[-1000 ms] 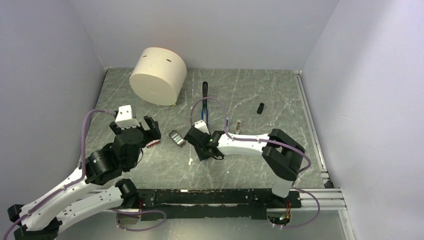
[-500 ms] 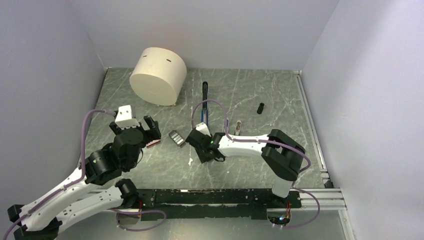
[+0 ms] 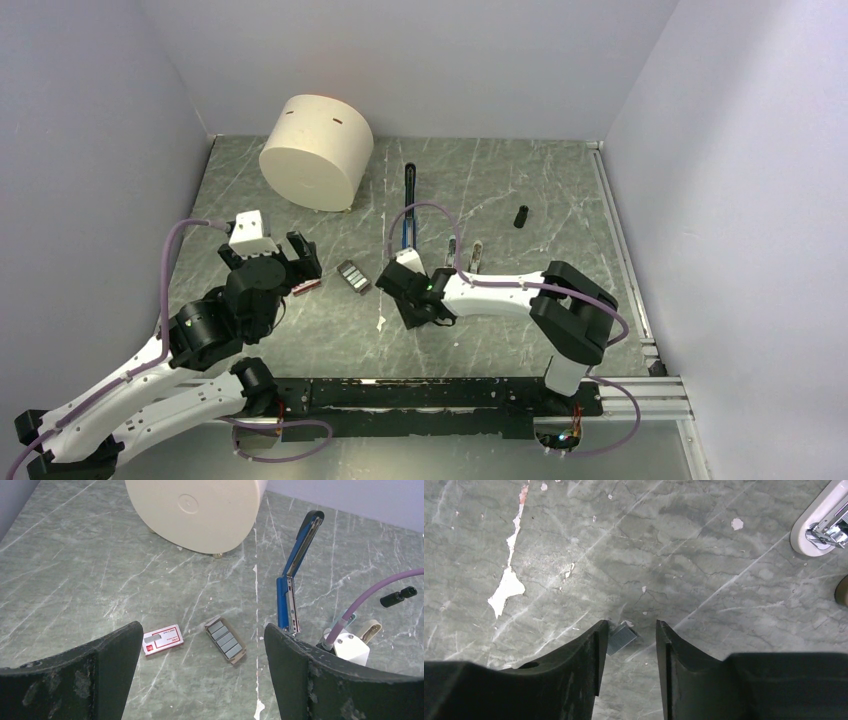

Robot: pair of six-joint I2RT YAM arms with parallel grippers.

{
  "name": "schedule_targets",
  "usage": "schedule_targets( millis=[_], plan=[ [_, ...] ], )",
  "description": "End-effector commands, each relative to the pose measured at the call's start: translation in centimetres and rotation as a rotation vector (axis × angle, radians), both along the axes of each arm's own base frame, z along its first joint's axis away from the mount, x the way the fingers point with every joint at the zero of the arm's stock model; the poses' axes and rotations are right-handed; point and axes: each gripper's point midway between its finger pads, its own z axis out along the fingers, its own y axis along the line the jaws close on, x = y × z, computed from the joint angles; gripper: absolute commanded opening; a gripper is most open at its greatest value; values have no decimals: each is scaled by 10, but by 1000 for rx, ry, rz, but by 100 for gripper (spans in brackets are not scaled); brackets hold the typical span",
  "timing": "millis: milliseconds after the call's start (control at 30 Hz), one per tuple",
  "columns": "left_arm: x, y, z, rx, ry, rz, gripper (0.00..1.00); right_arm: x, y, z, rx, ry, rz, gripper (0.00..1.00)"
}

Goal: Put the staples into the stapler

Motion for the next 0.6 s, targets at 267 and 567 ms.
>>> schedule_targets(
  millis=[267,567],
  plan=[
    [0,-2,10,-34,-23,-11,95,-16,-16,-4,-22,48,-14,42],
    [0,-3,10,-34,-22,-13,95,-14,-13,-3,-3,42,-12,31]
  ],
)
